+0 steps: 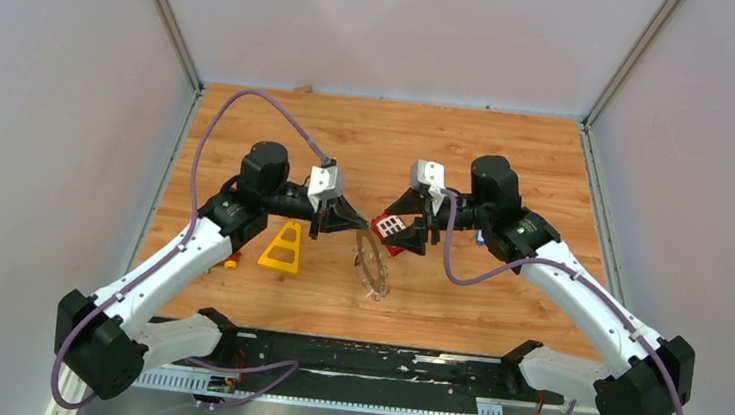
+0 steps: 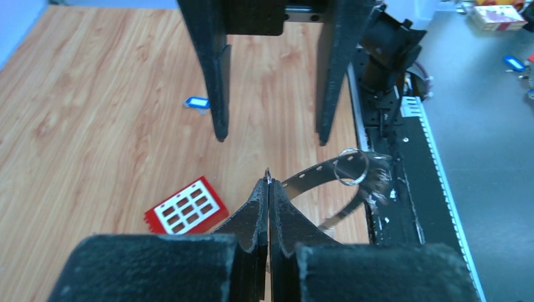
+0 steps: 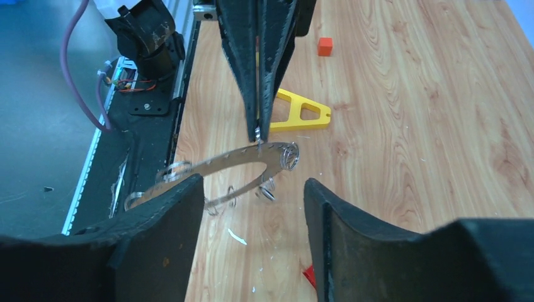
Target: Put the keys on the keyring
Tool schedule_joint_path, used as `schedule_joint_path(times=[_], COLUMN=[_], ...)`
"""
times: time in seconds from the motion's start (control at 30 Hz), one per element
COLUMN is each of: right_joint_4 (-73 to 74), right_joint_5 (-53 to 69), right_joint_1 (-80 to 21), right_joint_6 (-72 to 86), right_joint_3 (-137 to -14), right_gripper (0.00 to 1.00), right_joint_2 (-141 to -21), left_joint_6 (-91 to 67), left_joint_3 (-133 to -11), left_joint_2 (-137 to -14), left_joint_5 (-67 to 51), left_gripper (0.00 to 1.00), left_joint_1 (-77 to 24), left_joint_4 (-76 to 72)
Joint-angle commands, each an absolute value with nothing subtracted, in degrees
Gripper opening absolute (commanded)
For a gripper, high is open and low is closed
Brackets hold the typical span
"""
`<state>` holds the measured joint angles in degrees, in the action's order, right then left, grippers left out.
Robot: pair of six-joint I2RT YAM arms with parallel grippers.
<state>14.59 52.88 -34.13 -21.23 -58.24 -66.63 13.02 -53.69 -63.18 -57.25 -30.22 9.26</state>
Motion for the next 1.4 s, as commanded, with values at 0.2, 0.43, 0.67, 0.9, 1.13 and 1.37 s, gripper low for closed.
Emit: schedule_joint_path(times=[0.2,0.43,0.67,0.9,1.13,1.37], right_joint_4=[12.92,13.67,13.70,13.78,13.71,13.80], right_joint_5=[56.85,56.78,54.93,53.49,52.89,53.67], right_joint_1=[-35.29,-36.79,-37.84,-38.53,-38.90,-39.10], right_joint_6=[-22.41,-23.10,-23.54,-23.77,-23.80,-23.99], right_joint_3=[-58.80,-59.24,-59.24,-59.58,-59.70,-59.55], right_gripper=[0.44,0.42,0.35,0.21,0.13,0.14], right_joint_2=[-65.30,-66.08,-66.91,-67.53,-67.18,-66.66], left_joint_6=[11.64,11.64,11.65,10.46,10.11,9.32], left_joint_3=[-48.26,-46.94,-46.52,-45.82,-45.23,-45.09], left_joint_2=[-57.92,-57.92,-58.07,-57.89,-58.10,-58.57], left_joint_5=[-60.32,-59.15,-58.84,-58.83,-58.77,-58.45], left_gripper=[0.00,0.00,0.00,0.00,0.00,0.00], left_joint_1=[-33.71,-34.43,-34.71,-34.74,-34.82,-34.84], left_joint_4=[-4.84,-6.34,-6.93,-8.51,-9.29,-10.19])
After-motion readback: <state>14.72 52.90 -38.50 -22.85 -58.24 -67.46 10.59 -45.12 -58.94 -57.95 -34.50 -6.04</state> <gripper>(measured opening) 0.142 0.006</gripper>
